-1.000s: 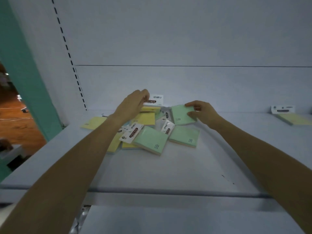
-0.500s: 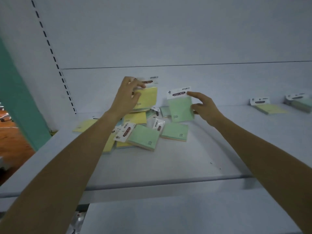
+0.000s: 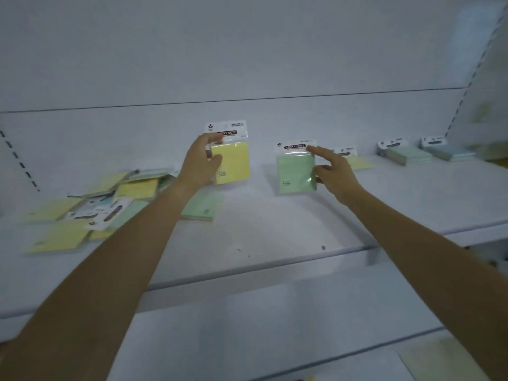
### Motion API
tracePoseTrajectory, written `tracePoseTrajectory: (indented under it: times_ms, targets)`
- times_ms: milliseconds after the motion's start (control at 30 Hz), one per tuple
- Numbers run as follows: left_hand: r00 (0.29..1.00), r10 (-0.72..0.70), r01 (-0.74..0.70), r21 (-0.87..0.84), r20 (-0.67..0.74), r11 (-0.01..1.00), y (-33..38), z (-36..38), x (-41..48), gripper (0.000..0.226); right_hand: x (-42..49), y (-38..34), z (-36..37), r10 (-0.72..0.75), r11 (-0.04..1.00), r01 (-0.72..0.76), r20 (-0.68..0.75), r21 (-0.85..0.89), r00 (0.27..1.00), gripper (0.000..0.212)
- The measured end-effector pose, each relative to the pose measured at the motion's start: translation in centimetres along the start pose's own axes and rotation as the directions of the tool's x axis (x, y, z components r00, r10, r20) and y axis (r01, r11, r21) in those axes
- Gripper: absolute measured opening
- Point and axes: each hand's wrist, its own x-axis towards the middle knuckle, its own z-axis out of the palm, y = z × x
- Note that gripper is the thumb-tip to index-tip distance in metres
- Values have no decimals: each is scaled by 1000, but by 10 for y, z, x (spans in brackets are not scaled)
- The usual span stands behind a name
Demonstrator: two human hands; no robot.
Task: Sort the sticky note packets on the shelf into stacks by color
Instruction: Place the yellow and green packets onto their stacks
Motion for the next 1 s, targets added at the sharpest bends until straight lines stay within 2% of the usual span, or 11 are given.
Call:
tracePoseTrajectory:
  times_ms: [133, 267, 433, 800, 1000]
  targets:
    - [997, -68, 62, -152, -39, 986, 31, 62, -1, 28, 3, 20, -72, -2, 1000, 1, -16, -19, 1000, 56]
    - [987, -134, 110, -228, -90, 968, 59, 130, -1, 29, 6, 41, -144, 8, 999, -9, -29, -32, 1000, 57]
    - [978, -187, 162, -216, -97, 963, 79, 198, 6, 23, 14, 67, -207, 28, 999, -29, -35, -41, 999, 55]
    - [983, -184, 178, -211, -7, 961, 91, 292, 60, 43, 66, 101, -285, 75, 991, -89, -131, -102, 989, 57]
    - [964, -266, 267, -166, 33, 949, 85, 321, 78, 51, 110, 117, -319, 120, 992, -125, -177, -17, 977, 58]
